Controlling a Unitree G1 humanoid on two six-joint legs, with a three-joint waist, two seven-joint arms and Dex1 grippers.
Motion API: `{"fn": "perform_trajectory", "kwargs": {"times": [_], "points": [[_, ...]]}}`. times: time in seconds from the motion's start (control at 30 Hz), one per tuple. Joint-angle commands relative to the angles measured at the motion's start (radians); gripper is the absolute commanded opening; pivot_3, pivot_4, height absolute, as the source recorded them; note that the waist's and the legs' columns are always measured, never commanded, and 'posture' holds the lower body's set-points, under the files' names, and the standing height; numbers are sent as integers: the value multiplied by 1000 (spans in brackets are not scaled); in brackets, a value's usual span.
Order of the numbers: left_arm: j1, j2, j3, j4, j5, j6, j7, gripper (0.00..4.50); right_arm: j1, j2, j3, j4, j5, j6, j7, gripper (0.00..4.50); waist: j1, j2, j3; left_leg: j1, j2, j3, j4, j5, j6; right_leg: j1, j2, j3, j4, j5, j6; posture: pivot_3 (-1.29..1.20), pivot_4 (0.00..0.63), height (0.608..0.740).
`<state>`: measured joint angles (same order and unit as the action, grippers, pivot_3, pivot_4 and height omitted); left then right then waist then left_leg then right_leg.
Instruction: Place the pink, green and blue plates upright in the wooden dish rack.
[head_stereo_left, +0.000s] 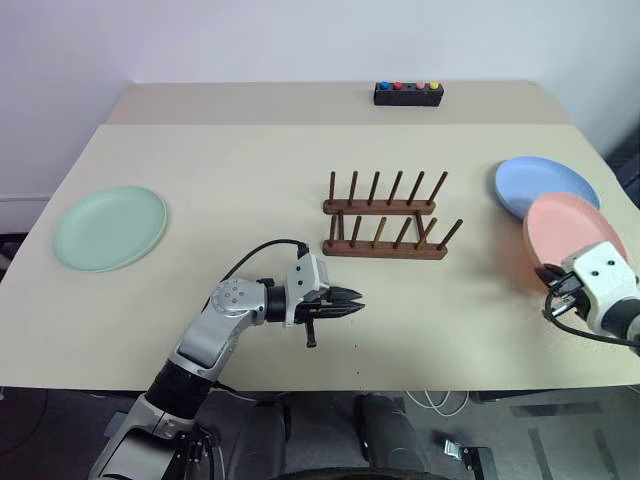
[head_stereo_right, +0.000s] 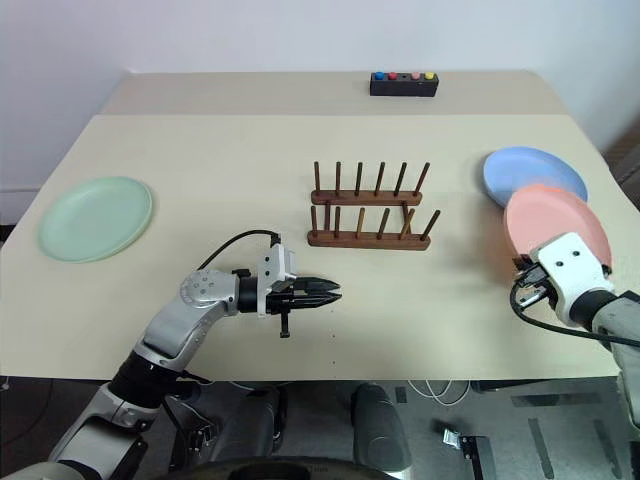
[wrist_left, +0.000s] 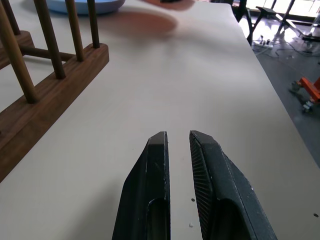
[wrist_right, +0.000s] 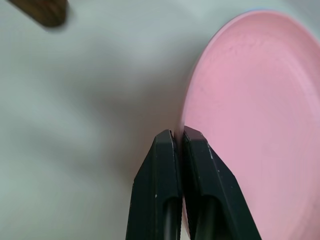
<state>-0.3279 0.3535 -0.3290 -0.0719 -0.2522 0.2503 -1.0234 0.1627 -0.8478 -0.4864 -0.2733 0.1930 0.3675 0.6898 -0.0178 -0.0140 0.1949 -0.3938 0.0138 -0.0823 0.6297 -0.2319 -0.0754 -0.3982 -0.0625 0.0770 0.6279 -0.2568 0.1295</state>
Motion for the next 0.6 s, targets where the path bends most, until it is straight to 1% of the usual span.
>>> {"fn": "perform_trajectory", "kwargs": {"times": [0.03,0.13,0.23,0.3,0.37,0.43,0.5,0.6], "points": [[-19,-8,3,-1,-6,-23,-7,657,-122,-32,-71,-78,82,-37,12,88,-3,0,0,0,0,0,0,0,0,0,0,0,0,0,0,0,150,730],[-30,-16,2,13,-2,-30,-6,657,-312,-6,-27,-113,176,-29,-2,88,-5,2,1,0,0,0,0,0,0,-1,0,0,0,0,0,0,150,730],[-34,-21,2,19,0,-33,-3,657,-459,43,37,-110,205,-28,-42,88,-2,1,1,0,0,0,-2,0,0,-1,0,0,0,1,-2,0,150,730],[-35,-23,1,21,2,-35,1,657,-543,93,67,-103,260,-18,-51,88,3,0,2,-1,0,-1,-2,0,0,-1,0,0,-1,1,-2,0,150,730],[-24,-20,5,7,3,-33,14,657,-632,142,104,-116,351,60,-72,88,3,0,2,-2,0,-1,-1,0,1,-1,0,-1,-1,2,-2,0,150,730],[-15,-18,9,-2,3,-30,25,657,-674,167,116,-124,419,124,-83,88,4,1,2,-5,0,-1,0,0,1,-4,-1,0,-1,2,-2,0,150,730],[-9,-17,11,-9,0,-25,35,657,-684,173,112,-121,474,182,-91,88,8,0,2,-8,0,-2,0,0,1,-6,0,-1,0,2,-2,0,150,730],[9,-11,15,-31,-2,-19,54,657,-691,195,99,-112,582,215,-68,88,4,1,2,-10,0,-2,0,0,1,-8,0,-2,0,2,-2,0,150,730]]}}
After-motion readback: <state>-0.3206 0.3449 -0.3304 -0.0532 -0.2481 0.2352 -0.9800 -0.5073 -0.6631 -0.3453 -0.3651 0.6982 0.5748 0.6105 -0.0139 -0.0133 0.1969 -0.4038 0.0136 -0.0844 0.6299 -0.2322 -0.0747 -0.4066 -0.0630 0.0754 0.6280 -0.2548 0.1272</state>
